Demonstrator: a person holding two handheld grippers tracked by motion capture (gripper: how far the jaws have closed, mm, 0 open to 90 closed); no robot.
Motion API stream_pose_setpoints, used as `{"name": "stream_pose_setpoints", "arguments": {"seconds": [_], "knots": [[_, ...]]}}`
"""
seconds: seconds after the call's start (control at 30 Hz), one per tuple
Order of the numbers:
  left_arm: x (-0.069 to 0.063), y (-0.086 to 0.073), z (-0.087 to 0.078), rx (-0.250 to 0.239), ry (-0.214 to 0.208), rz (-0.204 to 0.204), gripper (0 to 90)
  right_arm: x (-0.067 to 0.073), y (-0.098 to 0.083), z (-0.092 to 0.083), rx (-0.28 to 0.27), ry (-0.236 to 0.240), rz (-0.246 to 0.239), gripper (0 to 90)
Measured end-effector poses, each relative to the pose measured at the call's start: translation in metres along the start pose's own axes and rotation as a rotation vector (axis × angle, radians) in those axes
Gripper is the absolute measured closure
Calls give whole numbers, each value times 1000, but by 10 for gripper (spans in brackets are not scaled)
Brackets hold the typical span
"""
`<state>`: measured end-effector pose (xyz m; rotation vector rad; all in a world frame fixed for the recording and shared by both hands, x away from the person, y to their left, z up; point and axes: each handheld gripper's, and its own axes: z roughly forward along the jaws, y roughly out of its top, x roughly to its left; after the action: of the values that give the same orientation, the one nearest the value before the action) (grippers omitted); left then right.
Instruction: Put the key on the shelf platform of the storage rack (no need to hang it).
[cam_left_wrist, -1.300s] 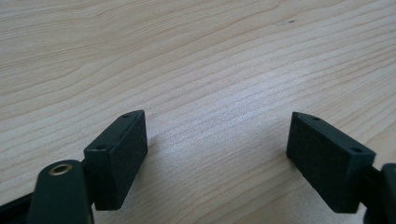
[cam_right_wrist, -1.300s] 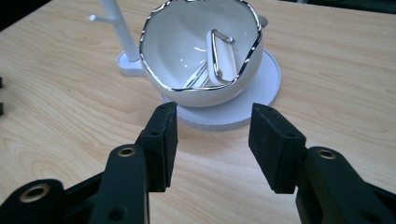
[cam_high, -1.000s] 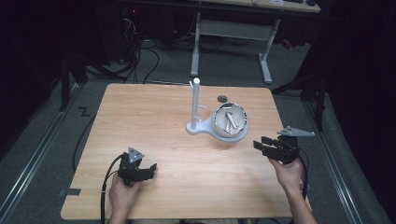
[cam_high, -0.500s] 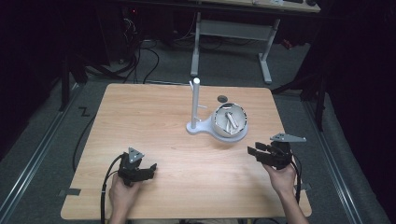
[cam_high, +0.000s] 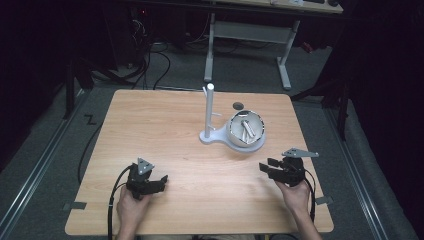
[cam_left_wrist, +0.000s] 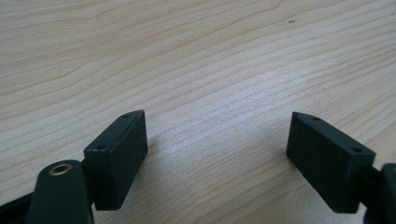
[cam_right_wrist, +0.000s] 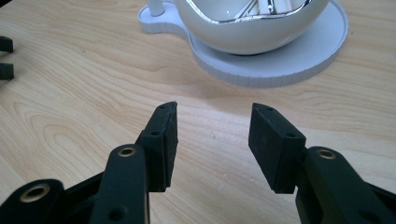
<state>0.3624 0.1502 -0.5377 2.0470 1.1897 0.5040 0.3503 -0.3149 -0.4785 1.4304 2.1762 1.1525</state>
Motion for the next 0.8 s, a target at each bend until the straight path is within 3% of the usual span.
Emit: {"name": "stream_pose_setpoints", "arguments": {"seconds": [0.8], "knots": [[0, 0, 0, 0, 0, 0, 208, 14, -22, 31, 34, -17, -50, 526]]}}
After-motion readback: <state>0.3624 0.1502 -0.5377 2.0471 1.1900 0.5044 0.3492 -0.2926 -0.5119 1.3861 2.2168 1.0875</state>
